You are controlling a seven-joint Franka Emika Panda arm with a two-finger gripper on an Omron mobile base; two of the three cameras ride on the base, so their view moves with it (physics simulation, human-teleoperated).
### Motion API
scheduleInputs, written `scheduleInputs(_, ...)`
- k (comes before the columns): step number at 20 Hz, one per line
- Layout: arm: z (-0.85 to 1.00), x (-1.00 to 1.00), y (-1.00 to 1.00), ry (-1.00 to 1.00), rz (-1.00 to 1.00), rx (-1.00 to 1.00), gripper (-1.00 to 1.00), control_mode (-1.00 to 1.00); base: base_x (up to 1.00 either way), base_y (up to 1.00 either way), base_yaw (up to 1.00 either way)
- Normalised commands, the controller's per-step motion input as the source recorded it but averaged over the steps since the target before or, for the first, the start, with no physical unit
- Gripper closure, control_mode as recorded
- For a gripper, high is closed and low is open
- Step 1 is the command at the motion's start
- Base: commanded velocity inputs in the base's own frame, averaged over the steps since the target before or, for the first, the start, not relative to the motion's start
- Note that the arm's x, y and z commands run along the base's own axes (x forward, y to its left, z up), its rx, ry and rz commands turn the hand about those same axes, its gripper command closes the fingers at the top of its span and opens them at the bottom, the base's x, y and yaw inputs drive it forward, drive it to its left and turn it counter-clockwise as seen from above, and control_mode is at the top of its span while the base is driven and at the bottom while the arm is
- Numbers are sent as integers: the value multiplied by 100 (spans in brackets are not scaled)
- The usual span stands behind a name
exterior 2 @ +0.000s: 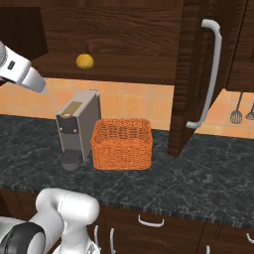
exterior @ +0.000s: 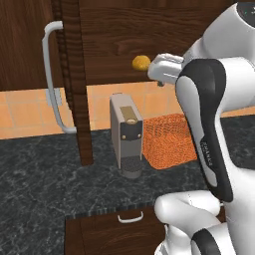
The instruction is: Open the cabinet, pick up the bread from the cabinet and place it in the basket. Then move the basket to the dining counter.
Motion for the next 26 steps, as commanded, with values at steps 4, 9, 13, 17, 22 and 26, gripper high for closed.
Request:
scheduleInputs(4, 0, 80, -21, -25, 14, -28, -100, -100, 0, 0, 0)
scheduleInputs(9, 4, 74, -7, -24, 16, -21, -100, -100, 0, 0, 0)
scheduleInputs(13, 17, 62, -6, -5, 12, -12, -100, -100, 0, 0, 0)
scheduleInputs(17, 2, 27, -4, 0, 5, -6, -100, -100, 0, 0, 0)
scheduleInputs(22, 17, 53, -19, 1, 5, 0, -100, -100, 0, 0, 0)
scheduleInputs(26, 6, 65, -27, 8, 1, 0, -100, -100, 0, 0, 0)
